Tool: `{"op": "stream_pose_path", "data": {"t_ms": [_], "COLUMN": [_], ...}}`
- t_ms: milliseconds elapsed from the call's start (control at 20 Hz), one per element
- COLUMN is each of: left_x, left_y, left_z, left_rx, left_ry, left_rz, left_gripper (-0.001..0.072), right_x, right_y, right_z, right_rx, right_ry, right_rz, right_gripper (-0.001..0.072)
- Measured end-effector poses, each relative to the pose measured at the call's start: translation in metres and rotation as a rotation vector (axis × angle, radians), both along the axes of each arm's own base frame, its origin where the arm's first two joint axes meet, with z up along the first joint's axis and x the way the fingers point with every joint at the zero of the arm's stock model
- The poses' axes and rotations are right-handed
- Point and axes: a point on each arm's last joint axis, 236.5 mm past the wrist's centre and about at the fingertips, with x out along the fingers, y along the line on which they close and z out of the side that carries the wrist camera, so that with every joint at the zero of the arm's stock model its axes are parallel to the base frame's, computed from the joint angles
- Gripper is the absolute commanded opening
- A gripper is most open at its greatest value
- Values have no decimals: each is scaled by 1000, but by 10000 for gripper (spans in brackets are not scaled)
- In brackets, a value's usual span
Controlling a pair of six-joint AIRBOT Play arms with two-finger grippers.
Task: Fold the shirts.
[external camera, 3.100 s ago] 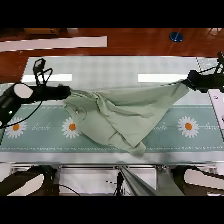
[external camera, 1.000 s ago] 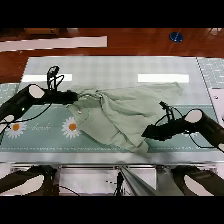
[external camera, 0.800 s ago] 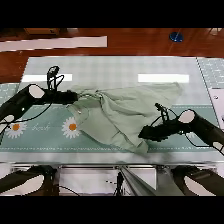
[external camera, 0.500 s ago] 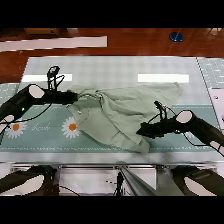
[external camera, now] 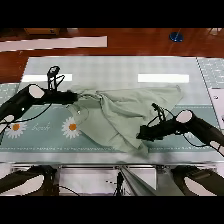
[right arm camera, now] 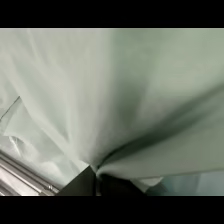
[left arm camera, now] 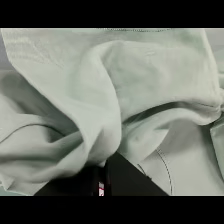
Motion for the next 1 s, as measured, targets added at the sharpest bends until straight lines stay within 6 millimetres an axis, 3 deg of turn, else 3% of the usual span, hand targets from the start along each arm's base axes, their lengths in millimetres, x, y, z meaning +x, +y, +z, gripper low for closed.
{"op": "stream_pose_path", "data": {"t_ms": [150,300,450,700,850,1000], "left_x": [5,19,37,45,35,19], "left_y": [5,17,34,62,72,80], "left_z": [13,51,121,261,334,399], "left_rx": [12,39,69,115,150,204], "left_ry": [-42,-146,-320,-635,-788,-911], "left_rz": [-5,-1,18,71,89,91], "left_gripper": [24,24,24,23,24,24], "right_x": [3,27,67,140,164,174], "right_y": [-2,-11,-29,-65,-80,-93], "right_z": [11,36,77,174,234,298], "right_rx": [-10,-70,-182,-396,-468,-514], "right_ry": [-23,-117,-260,-545,-697,-850], "right_rz": [71,177,252,252,197,120], "right_gripper": [26,26,26,26,26,26]}}
